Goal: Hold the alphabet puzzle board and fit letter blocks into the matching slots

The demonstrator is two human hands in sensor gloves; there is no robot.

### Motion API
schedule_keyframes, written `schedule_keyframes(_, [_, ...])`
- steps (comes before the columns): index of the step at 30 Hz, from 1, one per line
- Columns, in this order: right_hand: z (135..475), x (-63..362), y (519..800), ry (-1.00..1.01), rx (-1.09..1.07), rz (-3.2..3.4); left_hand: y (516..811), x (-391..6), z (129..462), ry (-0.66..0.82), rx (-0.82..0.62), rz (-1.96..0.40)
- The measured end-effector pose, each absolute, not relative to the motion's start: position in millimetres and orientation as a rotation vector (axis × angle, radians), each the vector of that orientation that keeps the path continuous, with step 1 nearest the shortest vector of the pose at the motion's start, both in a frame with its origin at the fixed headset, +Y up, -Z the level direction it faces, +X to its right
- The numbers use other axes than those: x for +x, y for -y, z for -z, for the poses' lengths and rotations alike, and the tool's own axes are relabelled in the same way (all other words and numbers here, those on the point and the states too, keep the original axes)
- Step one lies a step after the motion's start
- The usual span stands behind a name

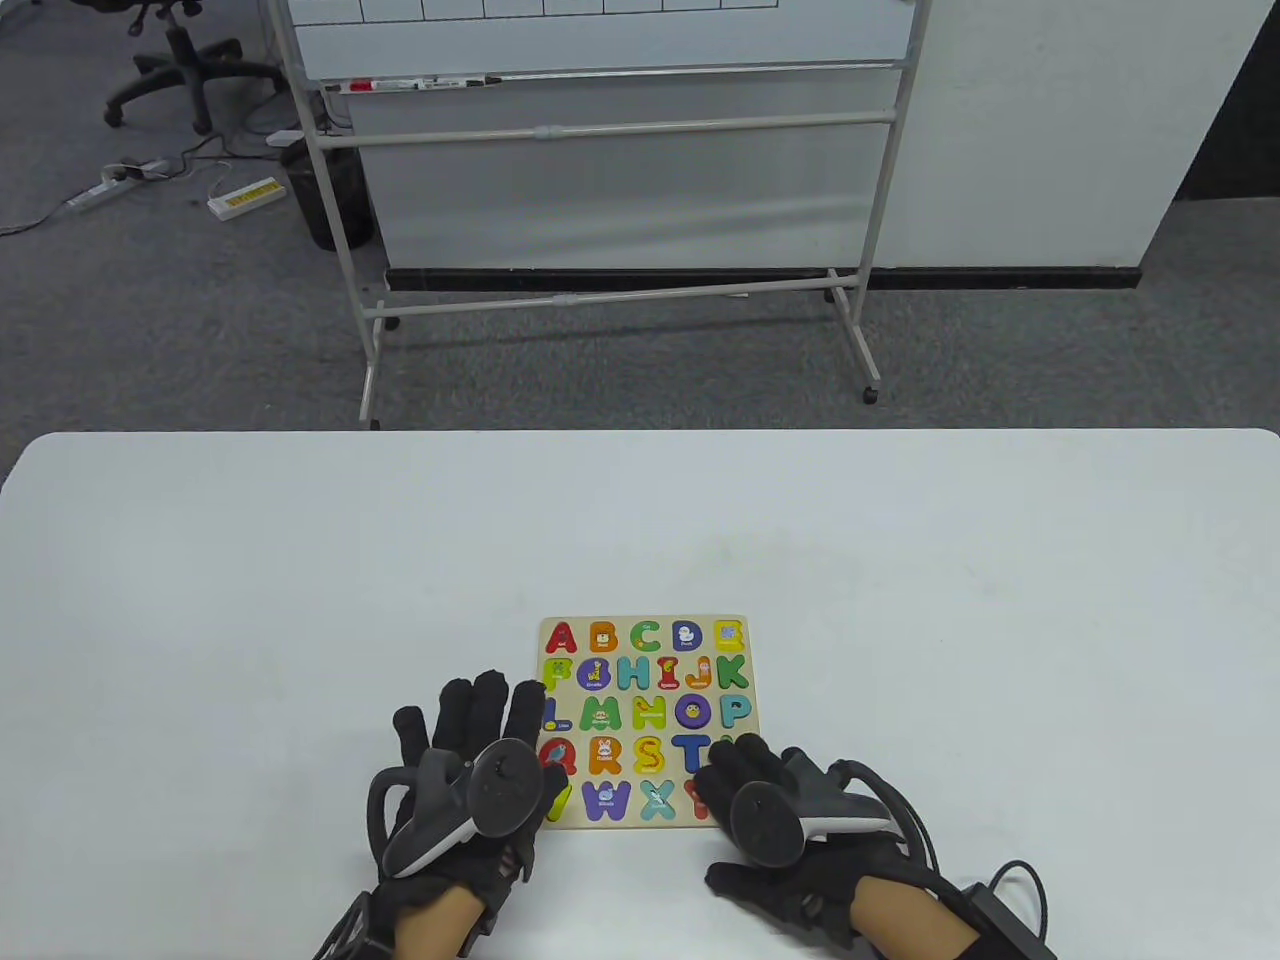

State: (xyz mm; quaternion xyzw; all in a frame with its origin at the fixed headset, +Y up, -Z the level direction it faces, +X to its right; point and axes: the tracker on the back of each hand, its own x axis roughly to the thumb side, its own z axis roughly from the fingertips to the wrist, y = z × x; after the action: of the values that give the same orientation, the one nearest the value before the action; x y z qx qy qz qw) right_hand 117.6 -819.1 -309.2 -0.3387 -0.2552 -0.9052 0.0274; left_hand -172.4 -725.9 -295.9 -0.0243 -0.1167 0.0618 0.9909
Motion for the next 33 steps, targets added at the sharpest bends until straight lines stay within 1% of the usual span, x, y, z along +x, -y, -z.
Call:
schedule_keyframes(2, [309.6,117.8,815.8,0.753,-1.044,2.821,727.5,-172.4,295.6,0.233,-0.054,-0.123])
schedule_keyframes(7, [311.0,121.5,794.0,0.537,-1.043,2.997,730.4,-175.3,297.8,0.228,-0.052,-0.122])
schedule_keyframes(10, [312.9,128.0,778.7,0.402,-1.007,3.068,732.2,-178.8,301.3,0.222,-0.065,-0.116])
schedule_keyframes(14, [318.2,145.8,761.5,0.300,-0.905,3.143,731.2,-179.2,300.9,0.227,-0.050,-0.120])
schedule_keyframes(18, [320.6,165.2,751.0,0.233,-0.775,3.195,731.4,-175.0,298.5,0.249,-0.052,-0.095])
schedule_keyframes(20, [323.4,179.1,744.1,0.167,-0.672,3.198,730.6,-173.5,297.6,0.254,-0.049,-0.091])
schedule_keyframes(23, [326.7,195.7,738.3,0.117,-0.575,3.240,729.3,-173.3,296.4,0.255,-0.034,-0.085])
schedule_keyframes(26, [327.8,209.6,735.3,0.107,-0.508,3.293,730.6,-173.5,295.5,0.258,-0.040,-0.081])
schedule_keyframes(33, [327.7,216.4,733.7,0.092,-0.487,3.278,731.5,-172.5,295.0,0.262,-0.047,-0.073])
